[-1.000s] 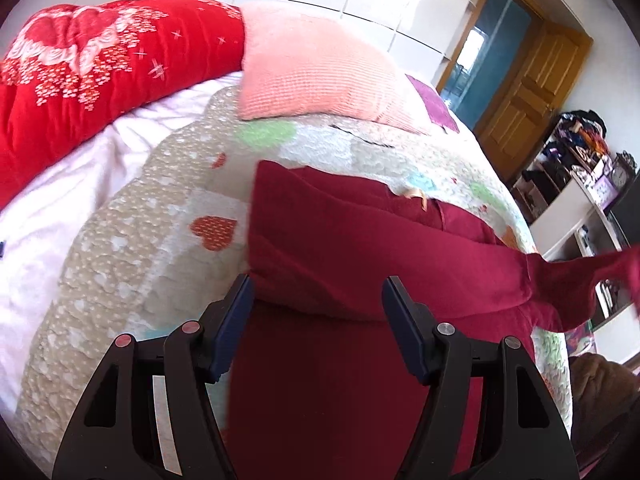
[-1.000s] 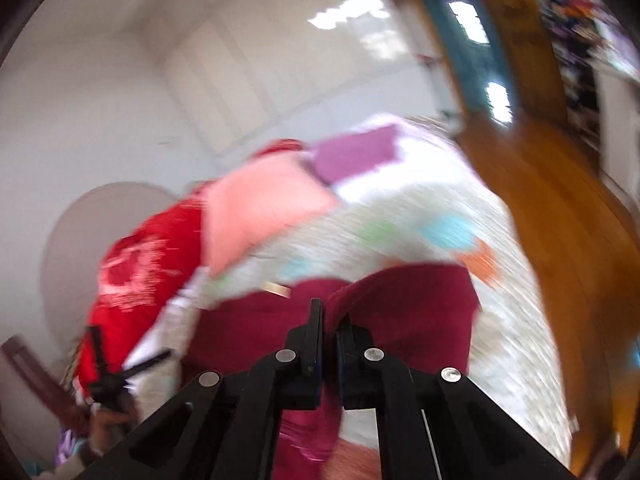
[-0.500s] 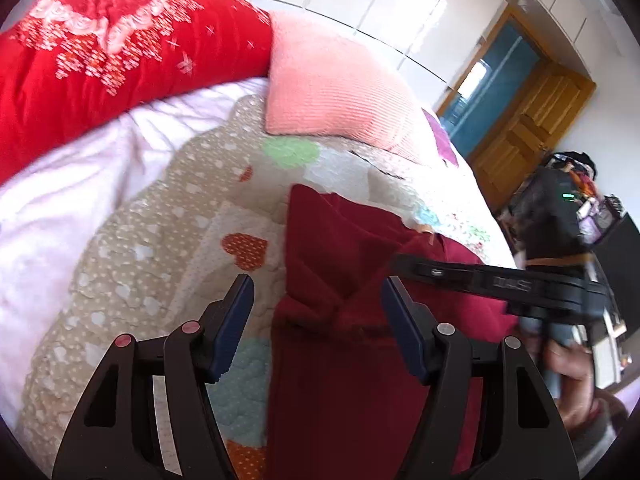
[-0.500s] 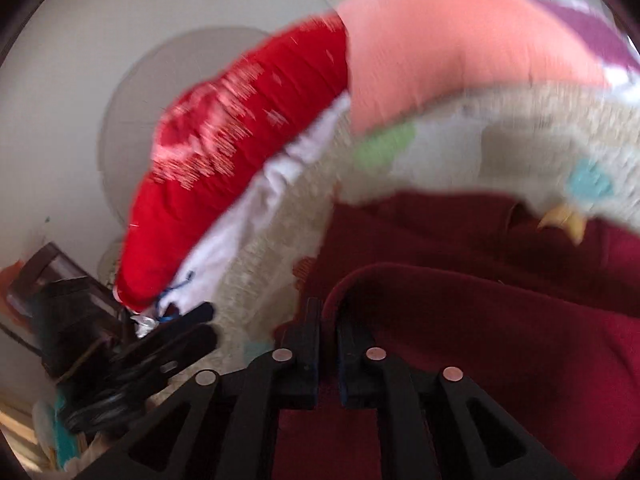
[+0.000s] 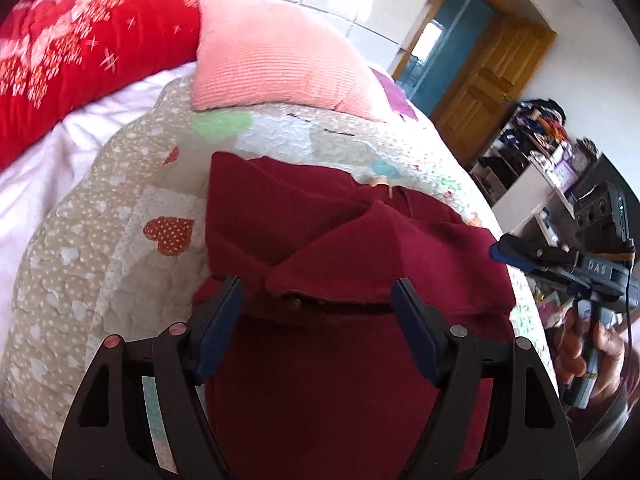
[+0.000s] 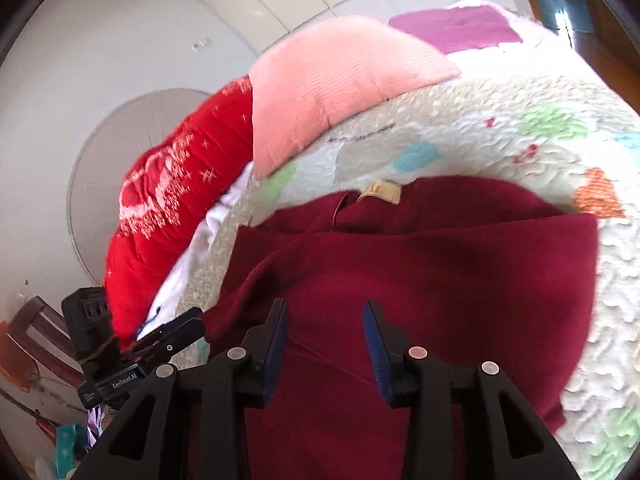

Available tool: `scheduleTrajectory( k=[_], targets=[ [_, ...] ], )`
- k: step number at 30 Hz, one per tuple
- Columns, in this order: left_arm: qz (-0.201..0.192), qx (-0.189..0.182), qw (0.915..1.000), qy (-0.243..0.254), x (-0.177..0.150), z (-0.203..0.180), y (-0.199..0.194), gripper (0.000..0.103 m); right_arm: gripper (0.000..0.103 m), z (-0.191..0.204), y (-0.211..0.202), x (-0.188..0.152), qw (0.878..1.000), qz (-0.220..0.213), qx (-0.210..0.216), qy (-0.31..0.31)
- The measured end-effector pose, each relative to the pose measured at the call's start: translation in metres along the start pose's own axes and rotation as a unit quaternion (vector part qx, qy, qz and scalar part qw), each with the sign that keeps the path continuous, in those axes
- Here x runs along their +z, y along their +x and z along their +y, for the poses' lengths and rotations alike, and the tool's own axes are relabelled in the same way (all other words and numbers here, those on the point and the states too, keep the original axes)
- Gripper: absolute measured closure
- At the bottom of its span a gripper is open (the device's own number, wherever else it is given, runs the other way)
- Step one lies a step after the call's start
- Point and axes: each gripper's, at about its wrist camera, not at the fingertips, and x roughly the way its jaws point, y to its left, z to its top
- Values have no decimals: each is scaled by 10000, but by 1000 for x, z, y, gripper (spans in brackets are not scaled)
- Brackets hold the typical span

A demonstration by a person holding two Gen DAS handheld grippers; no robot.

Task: Fold small clothes

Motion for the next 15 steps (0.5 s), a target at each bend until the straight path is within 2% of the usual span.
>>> scheduleTrajectory(
  k=[3,5,6,10,12,15],
  targets=[
    [-75,7,9994,351,-1,-11,-7,27,61,-10,-22,-10,9994,-335,-81,64],
    [-166,7,9984,534,0,-17,-8,26,60,-17,-30,-19,9990,-371,-251,78],
    [-148,120,9977,653,0,-20,-4,26,60,-27,-39,-22,9989,-348,-291,87],
    [224,470,9947,888,4,-23,25,26,58,-47,-54,-31,9965,-449,-690,139],
    [324,580,9942,842,7,-17,37,26,57,-62,-59,-33,9937,-473,-990,222],
    [309,314,9971,615,14,-9,43,26,57,-78,-60,-34,9907,-467,-1239,324]
  ],
)
